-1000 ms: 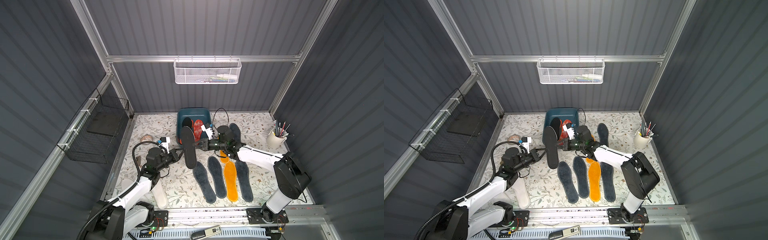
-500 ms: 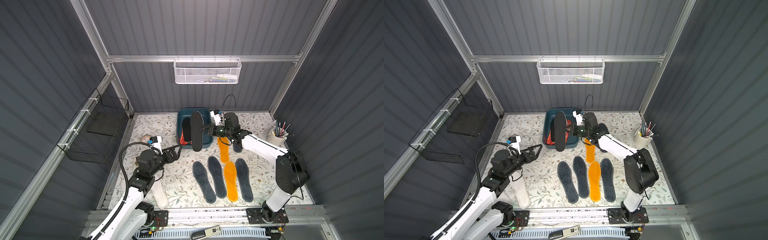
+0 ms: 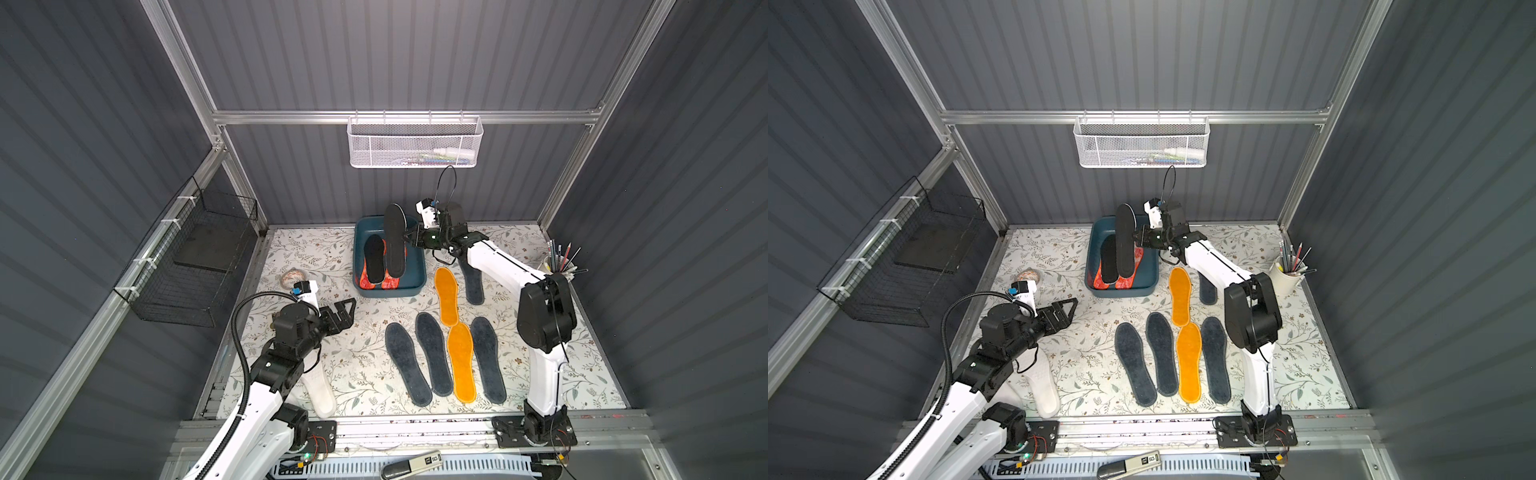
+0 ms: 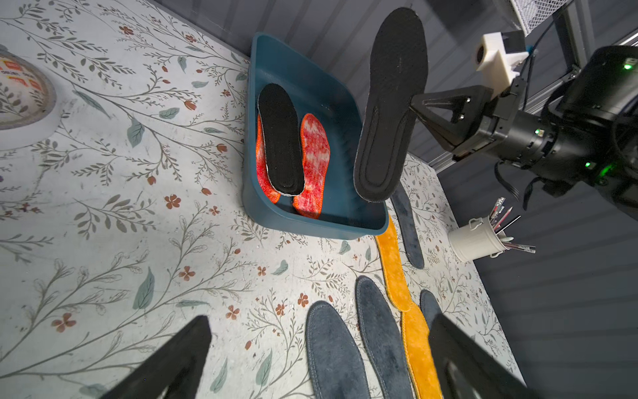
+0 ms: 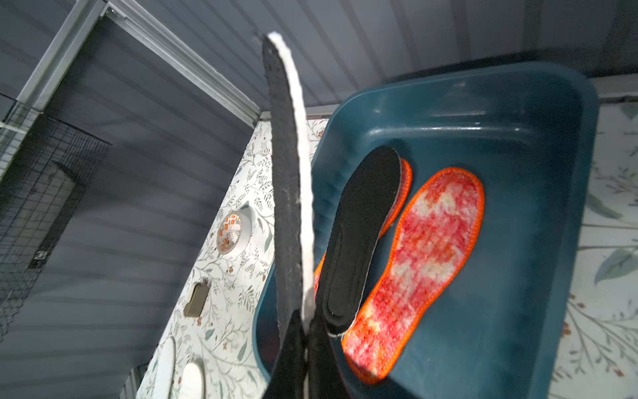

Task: Put the insoles into the storage box
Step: Place the insole in the storage box.

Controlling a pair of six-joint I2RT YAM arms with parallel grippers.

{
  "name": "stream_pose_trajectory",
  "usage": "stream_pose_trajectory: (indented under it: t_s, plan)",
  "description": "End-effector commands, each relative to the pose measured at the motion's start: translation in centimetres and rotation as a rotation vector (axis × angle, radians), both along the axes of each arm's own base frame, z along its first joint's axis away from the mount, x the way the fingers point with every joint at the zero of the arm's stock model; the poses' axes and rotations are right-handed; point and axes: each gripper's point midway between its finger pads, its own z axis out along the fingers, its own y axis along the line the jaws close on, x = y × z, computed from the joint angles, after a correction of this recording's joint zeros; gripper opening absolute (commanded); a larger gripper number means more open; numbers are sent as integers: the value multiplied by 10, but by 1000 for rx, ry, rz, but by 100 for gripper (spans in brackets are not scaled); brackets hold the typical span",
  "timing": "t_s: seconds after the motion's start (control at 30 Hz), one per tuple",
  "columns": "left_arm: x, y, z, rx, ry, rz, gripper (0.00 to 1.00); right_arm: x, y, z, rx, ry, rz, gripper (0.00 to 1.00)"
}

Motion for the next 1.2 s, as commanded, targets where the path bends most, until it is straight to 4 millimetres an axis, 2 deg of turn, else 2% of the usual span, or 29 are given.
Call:
stream_pose_trajectory:
  t_s: [0.0,0.13,0.6,1.07,1.1,1.17]
  plan:
    - [-1,5,9,19,-17,12,100,11,-5,-14,-48,16,-4,0]
    - [-2,6,8,21,-12,13,100,19,0,-26,-49,41,11,0]
    - [-1,3,4,12,8,5,100,26,7,-73,-57,125,18,0]
    - [0,3,3,12,14,7,100,39,4,-116,-134,169,-1,0]
    - [0,3,3,13,17,7,100,39,4,-117,-143,169,-1,1]
    - [0,2,2,14,17,7,100,40,2,-123,-162,176,-6,9]
